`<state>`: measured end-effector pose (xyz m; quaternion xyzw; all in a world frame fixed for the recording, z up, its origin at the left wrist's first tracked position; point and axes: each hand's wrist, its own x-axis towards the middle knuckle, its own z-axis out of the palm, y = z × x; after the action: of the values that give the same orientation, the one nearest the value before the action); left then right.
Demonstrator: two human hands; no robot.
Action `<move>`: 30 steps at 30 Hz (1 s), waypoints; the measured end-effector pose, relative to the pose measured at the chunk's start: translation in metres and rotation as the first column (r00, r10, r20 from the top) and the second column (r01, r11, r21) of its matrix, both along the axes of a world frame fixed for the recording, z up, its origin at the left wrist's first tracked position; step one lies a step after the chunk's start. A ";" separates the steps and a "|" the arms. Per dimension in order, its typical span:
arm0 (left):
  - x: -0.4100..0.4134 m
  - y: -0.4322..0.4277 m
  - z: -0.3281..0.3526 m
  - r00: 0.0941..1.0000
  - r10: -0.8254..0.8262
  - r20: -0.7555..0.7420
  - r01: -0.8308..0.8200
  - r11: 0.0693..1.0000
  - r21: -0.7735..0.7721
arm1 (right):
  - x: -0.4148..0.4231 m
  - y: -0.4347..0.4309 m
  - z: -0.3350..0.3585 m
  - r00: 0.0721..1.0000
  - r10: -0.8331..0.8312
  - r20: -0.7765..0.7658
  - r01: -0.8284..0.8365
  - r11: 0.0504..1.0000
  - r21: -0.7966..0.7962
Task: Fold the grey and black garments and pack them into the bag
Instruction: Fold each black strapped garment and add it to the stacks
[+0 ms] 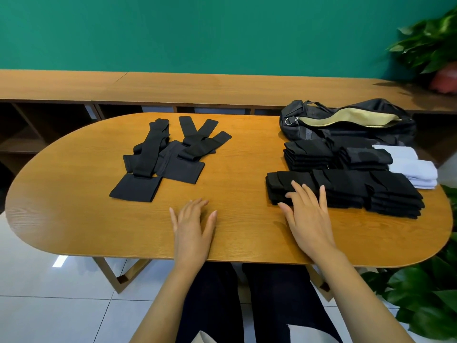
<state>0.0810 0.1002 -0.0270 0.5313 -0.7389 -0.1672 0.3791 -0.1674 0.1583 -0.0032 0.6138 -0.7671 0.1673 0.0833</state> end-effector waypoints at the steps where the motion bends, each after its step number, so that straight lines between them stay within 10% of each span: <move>1: 0.000 0.000 0.000 1.000 -0.003 -0.003 0.003 1.000 0.006 | 0.001 0.000 0.001 1.000 0.001 0.023 0.000 1.000 -0.006; 11: 0.007 -0.013 0.004 0.990 0.000 -0.144 0.015 0.994 0.104 | 0.030 -0.024 0.009 0.993 0.112 0.021 -0.111 0.992 -0.053; 21: 0.060 -0.080 0.001 0.936 0.169 0.308 -0.178 0.984 0.000 | 0.087 -0.088 0.023 0.945 0.324 0.051 -0.325 0.946 0.019; 30: 0.064 -0.085 -0.006 0.939 0.153 0.309 -0.187 0.979 0.085 | 0.146 -0.146 0.010 0.877 0.445 0.183 -0.481 0.819 0.312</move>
<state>0.1453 0.0157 -0.0330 0.6331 -0.7287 -0.0924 0.2444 -0.0211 0.0124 0.0068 0.7773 -0.6151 0.0750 -0.1089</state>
